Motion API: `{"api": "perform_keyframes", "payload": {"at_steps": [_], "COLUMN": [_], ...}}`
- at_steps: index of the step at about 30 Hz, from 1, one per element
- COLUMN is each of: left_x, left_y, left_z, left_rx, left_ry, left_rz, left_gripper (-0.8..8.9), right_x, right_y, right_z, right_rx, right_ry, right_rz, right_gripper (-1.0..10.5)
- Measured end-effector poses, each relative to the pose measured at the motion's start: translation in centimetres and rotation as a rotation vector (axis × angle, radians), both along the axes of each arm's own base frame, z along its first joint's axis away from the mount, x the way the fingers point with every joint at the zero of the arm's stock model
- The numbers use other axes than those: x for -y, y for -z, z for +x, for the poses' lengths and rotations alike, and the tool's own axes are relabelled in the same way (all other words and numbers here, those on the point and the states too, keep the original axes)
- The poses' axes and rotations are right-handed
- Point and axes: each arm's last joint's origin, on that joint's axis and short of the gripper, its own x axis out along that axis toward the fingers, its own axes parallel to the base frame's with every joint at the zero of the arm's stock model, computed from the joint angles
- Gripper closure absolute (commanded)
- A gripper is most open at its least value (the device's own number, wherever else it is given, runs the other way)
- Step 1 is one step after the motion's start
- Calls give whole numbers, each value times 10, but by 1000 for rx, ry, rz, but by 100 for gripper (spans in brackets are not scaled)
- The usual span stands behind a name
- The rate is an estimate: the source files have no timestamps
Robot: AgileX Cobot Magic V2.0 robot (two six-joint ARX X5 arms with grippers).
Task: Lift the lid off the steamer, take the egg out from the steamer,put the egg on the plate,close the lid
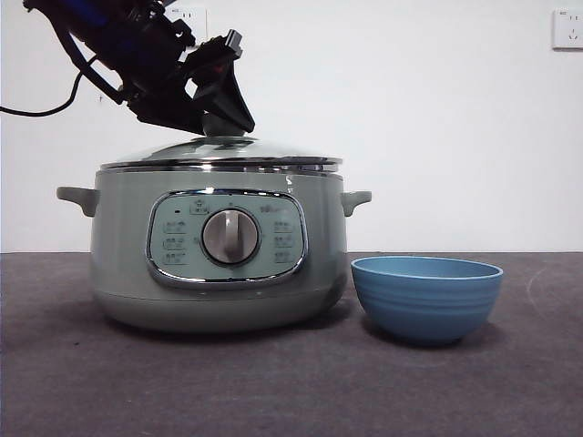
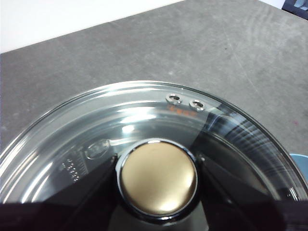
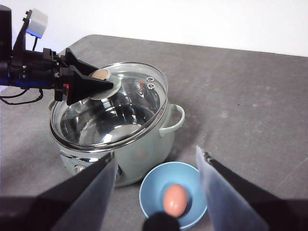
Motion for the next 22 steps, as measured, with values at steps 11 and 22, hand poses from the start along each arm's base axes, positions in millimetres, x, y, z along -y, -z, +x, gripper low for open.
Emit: {"api": "perform_keyframes", "payload": {"at_steps": [11, 22], "left_x": [1, 3], "left_y": [6, 7], "left_z": [0, 4], "left_rx": [-38, -53], "left_ry": [5, 7], "left_rz": [14, 20], "left_gripper": [822, 709], "right_x": [0, 0], "right_y": [0, 2], "right_z": [0, -1], "right_rx": [0, -20], "right_ry": [0, -1], "right_rz": [0, -12], "right_gripper": [659, 659]}}
